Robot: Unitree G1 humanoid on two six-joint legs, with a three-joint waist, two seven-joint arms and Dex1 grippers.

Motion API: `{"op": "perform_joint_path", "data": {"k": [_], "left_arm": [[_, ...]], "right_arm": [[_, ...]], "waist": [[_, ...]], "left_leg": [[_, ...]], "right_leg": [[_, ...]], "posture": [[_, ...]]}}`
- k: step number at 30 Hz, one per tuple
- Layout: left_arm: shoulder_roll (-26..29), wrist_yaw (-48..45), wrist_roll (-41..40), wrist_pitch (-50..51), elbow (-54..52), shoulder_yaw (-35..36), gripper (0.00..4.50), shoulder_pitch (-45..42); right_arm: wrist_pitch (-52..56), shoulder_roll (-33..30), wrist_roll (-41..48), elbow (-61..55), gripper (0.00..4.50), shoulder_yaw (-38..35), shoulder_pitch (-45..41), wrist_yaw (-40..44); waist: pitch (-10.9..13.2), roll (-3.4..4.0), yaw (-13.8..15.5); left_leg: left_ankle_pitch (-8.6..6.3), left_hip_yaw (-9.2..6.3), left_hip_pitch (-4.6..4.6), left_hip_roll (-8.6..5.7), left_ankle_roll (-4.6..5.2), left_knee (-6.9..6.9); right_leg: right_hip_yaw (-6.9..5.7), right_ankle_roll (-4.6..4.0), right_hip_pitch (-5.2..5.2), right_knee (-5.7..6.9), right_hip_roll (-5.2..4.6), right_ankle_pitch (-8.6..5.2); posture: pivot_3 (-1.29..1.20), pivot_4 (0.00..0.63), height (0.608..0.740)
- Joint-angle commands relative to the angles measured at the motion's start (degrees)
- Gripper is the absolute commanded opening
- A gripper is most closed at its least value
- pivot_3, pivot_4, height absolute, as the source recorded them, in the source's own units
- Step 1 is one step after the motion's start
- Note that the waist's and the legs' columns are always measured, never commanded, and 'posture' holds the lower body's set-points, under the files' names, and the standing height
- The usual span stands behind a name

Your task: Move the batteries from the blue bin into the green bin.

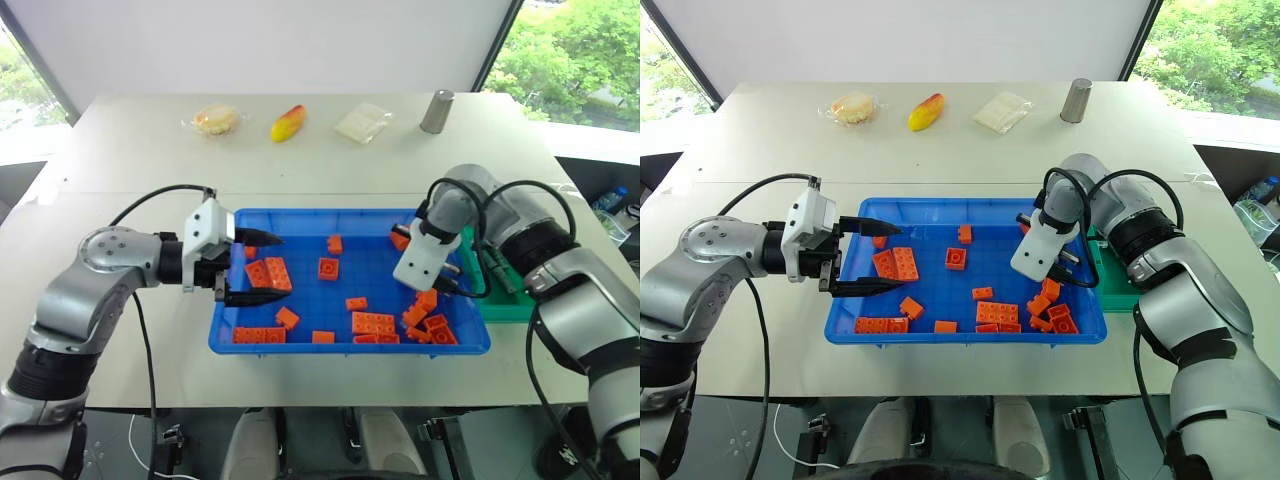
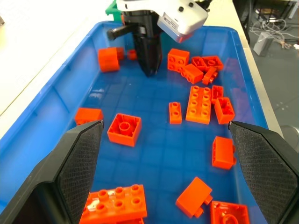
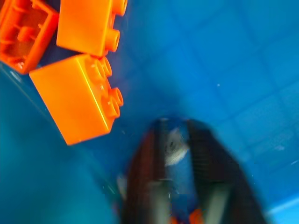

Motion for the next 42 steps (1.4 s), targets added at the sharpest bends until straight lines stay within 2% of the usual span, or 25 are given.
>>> {"op": "perform_joint_path", "data": {"k": [1, 5, 10, 11, 12, 14, 21, 24, 31, 33, 35, 36, 42], "left_arm": [[0.0, -0.2, -0.4, -0.5, -0.4, 0.5, 4.50, -1.0], [0.3, -0.8, -0.4, -0.9, 0.2, 0.6, 4.50, -0.7], [0.1, -2.2, 0.3, -1.4, 2.2, -0.3, 4.50, -1.8], [-0.2, -2.4, 0.5, -1.6, 2.8, -0.6, 4.50, -2.4], [-0.4, -2.7, 0.8, -1.8, 3.5, -0.8, 4.50, -3.0], [-0.7, -3.2, 1.1, -2.2, 4.5, -1.2, 4.50, -3.9], [-1.4, -4.0, 1.6, -2.9, 5.5, -1.9, 4.50, -5.1], [-1.4, -4.0, 1.6, -2.8, 5.4, -1.7, 4.50, -5.2], [-0.8, -3.6, 1.3, -2.5, 4.3, -1.0, 4.50, -4.1], [-0.6, -3.5, 1.2, -2.4, 4.0, -0.7, 4.50, -3.6], [-0.4, -3.3, 1.2, -2.4, 3.8, -0.6, 4.50, -3.3], [-0.4, -3.2, 1.2, -2.4, 3.7, -0.5, 4.50, -3.2], [-0.4, -2.5, 1.0, -2.3, 2.7, -0.2, 4.50, -2.3]], "right_arm": [[2.5, -0.6, 3.0, -3.5, 0.03, -3.7, 0.4, -0.7], [15.9, -1.3, 8.5, -11.1, 0.03, -10.2, 2.5, -1.6], [17.7, -4.0, 6.7, -13.4, 0.03, -10.6, 1.8, -0.6], [18.8, -4.3, 5.9, -13.5, 0.55, -10.5, 1.4, -0.4], [20.3, -5.0, 5.3, -13.8, 0.81, -10.0, 0.9, -0.1], [22.3, -6.1, 4.6, -14.5, 1.78, -9.0, 0.2, 0.1], [22.4, -6.5, 1.4, -14.0, 1.78, -8.3, 0.3, -0.1], [24.2, -10.1, 1.9, -14.6, 1.78, -3.9, 0.5, 0.1], [21.5, -8.5, -1.3, -9.3, 1.78, -4.7, 1.5, -1.2], [20.9, -8.5, -2.3, -7.9, 2.31, -4.8, 1.5, -1.2], [21.8, -8.2, -2.4, -7.5, 3.07, -5.0, 1.7, -0.8], [22.5, -7.9, -2.2, -7.5, 3.60, -5.2, 2.1, -0.6], [20.4, -6.6, -3.2, -5.9, 3.60, -4.8, 4.2, -2.3]], "waist": [[0.0, 0.00, 0.1], [0.0, 0.00, 0.1], [0.0, 0.00, 0.3], [0.0, 0.00, 0.3], [0.0, 0.00, 0.3], [0.0, 0.00, 0.3], [0.0, 0.01, 0.0], [0.0, 0.01, 0.3], [0.0, 0.01, 0.0], [0.0, 0.01, 0.1], [0.0, 0.01, 0.1], [0.0, 0.01, 0.3], [0.0, 0.01, 0.3]], "left_leg": [[0.00, 0.00, 0.00, 0.00, 0.00, 0.00], [0.00, 0.01, -0.01, 0.00, 0.00, 0.00], [0.00, -0.01, -0.01, -0.01, 0.00, 0.00], [0.00, 0.01, 0.00, -0.01, 0.00, 0.01], [0.00, 0.01, 0.00, -0.01, 0.00, 0.01], [0.00, 0.02, -0.01, -0.02, 0.00, 0.01], [0.00, 0.01, -0.01, 0.01, 0.00, -0.01], [0.00, 0.01, -0.01, 0.00, 0.00, -0.01], [0.00, 0.02, -0.01, -0.01, 0.00, 0.00], [0.00, 0.01, -0.02, -0.01, 0.00, -0.01], [0.00, 0.02, -0.02, 0.00, 0.00, -0.01], [0.00, 0.02, -0.02, -0.01, 0.00, -0.01], [0.00, 0.03, -0.04, -0.03, 0.00, 0.01]], "right_leg": [[0.00, 0.00, 0.00, 0.00, 0.00, 0.00], [0.01, 0.00, 0.00, 0.00, -0.02, 0.00], [-0.01, -0.01, 0.03, -0.02, -0.02, 0.00], [-0.01, -0.01, 0.03, -0.03, -0.02, -0.01], [0.00, -0.01, 0.03, -0.03, -0.02, -0.01], [0.00, -0.01, 0.02, -0.03, -0.02, -0.01], [0.00, 0.00, -0.01, -0.02, 0.03, 0.00], [0.00, -0.01, -0.01, -0.02, 0.01, 0.00], [0.01, -0.01, 0.00, -0.03, 0.00, -0.01], [0.01, -0.01, -0.01, -0.03, 0.02, -0.01], [0.01, -0.01, -0.01, -0.04, 0.01, -0.01], [0.01, -0.01, -0.01, -0.04, 0.00, -0.01], [0.02, -0.01, 0.01, -0.05, -0.04, -0.01]], "posture": [[0.00, 0.150, 0.740], [0.00, 0.150, 0.740], [0.00, 0.150, 0.740], [0.00, 0.150, 0.740], [0.00, 0.150, 0.740], [0.00, 0.150, 0.740], [0.00, 0.150, 0.740], [0.00, 0.150, 0.740], [0.00, 0.150, 0.740], [0.00, 0.150, 0.740], [0.00, 0.150, 0.740], [0.00, 0.150, 0.740], [0.00, 0.150, 0.740]]}}
